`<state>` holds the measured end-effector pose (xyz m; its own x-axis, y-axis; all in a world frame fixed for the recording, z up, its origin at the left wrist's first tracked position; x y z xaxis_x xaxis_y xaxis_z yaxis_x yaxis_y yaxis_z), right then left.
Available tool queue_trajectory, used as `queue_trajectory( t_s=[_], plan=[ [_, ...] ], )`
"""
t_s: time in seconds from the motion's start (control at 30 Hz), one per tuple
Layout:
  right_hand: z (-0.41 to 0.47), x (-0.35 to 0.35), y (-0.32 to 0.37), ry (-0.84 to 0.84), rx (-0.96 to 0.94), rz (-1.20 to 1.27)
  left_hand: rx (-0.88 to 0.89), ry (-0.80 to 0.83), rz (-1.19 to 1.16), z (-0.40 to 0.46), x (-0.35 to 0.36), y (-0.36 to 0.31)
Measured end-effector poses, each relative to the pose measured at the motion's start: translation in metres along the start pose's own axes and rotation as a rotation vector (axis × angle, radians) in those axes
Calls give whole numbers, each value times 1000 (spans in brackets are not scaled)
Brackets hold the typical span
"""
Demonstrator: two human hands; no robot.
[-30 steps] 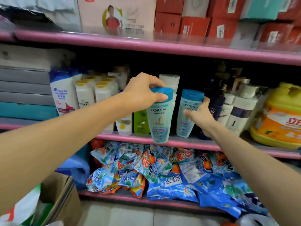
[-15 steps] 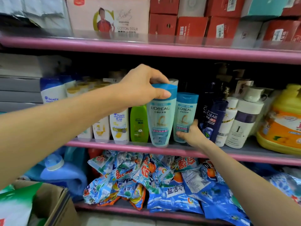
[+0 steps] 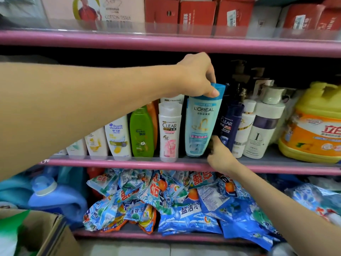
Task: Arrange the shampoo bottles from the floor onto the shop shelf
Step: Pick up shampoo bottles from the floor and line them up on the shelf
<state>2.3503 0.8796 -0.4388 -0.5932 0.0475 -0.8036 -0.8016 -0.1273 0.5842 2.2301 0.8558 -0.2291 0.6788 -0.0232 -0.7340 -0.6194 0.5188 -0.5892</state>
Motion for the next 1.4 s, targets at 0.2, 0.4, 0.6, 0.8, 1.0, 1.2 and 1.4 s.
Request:
queue_trajectory(
  t_s=[0.2,0.4,0.6,0.8,1.0,1.2,1.4],
  plan=[
    [-18,-2,9,-38,-57,192,-19,31,88,9,21,20],
    [-19,-2,14,-121,-30,232,12,28,144,11,29,24],
    [-15,-2,18,-107,-13,231,95,61,331,11,33,26],
    [-13,0,15,-105,-11,177,68,242,490,24,22,33],
    [-8,1,17,-160,15,78,82,327,571,33,19,38],
    [-5,5,19,-156,39,83,197,317,525,35,29,39],
    [-2,7,21,-157,31,101,185,290,566,37,29,42]
  ],
)
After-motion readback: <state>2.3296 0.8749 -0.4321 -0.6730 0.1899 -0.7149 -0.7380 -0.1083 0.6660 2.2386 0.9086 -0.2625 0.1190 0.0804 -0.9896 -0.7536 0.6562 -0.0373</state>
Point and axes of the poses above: each hand's wrist, its own z-axis towards the middle knuckle, its own x-axis out of the palm, y = z × x, the point moved 6 cm from there along z, towards the middle knuckle, and after that the axes turned 13 degrees about -z, right-handed, at the moved point
